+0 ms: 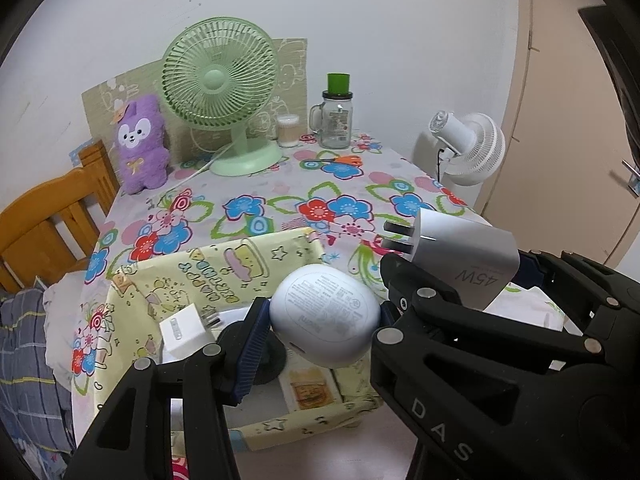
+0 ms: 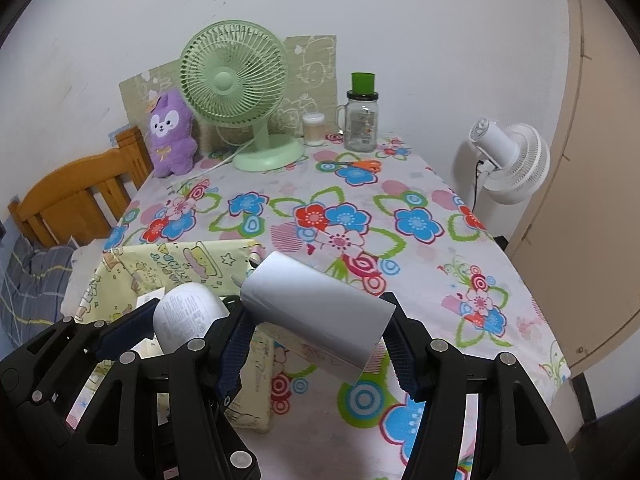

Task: Organize rigid objects
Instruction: 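Carry the white round case with the left tool while the right tool carries the charger toward the box, then lower the round case into the box with the left tool while the right tool lowers the charger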

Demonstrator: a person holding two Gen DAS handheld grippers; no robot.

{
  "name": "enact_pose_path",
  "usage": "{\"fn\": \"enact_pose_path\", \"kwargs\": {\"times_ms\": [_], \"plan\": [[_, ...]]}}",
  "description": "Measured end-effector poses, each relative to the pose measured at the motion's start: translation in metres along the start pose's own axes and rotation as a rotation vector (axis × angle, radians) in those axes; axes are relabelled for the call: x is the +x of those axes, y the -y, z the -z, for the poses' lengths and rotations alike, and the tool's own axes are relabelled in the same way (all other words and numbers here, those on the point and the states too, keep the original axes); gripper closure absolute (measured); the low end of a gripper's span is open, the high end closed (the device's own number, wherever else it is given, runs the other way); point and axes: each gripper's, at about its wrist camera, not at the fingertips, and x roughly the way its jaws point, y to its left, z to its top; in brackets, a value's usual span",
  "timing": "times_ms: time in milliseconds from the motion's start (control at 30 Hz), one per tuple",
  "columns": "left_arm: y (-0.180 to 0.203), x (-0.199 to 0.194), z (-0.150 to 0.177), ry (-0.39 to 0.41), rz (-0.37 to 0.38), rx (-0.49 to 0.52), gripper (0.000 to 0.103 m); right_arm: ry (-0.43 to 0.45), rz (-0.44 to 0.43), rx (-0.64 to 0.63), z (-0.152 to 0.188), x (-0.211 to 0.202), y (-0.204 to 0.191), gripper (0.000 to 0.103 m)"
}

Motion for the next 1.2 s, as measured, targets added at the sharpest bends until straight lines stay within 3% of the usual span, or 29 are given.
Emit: {"fn": "enact_pose_path", "kwargs": {"times_ms": [633,1200], "plan": [[-0.061,0.01,0.009,-0.019,-0.054,-0.07,0.046,-0.028,-0.037,-0.056,-0.005,0.029,-0.061,0.038],[-0.094,0.045,0.022,-0.115,-0.02,-0.166,0.045,-0.042,-0.047,-0.097,-0.006,0.052,-0.082,0.038]]}}
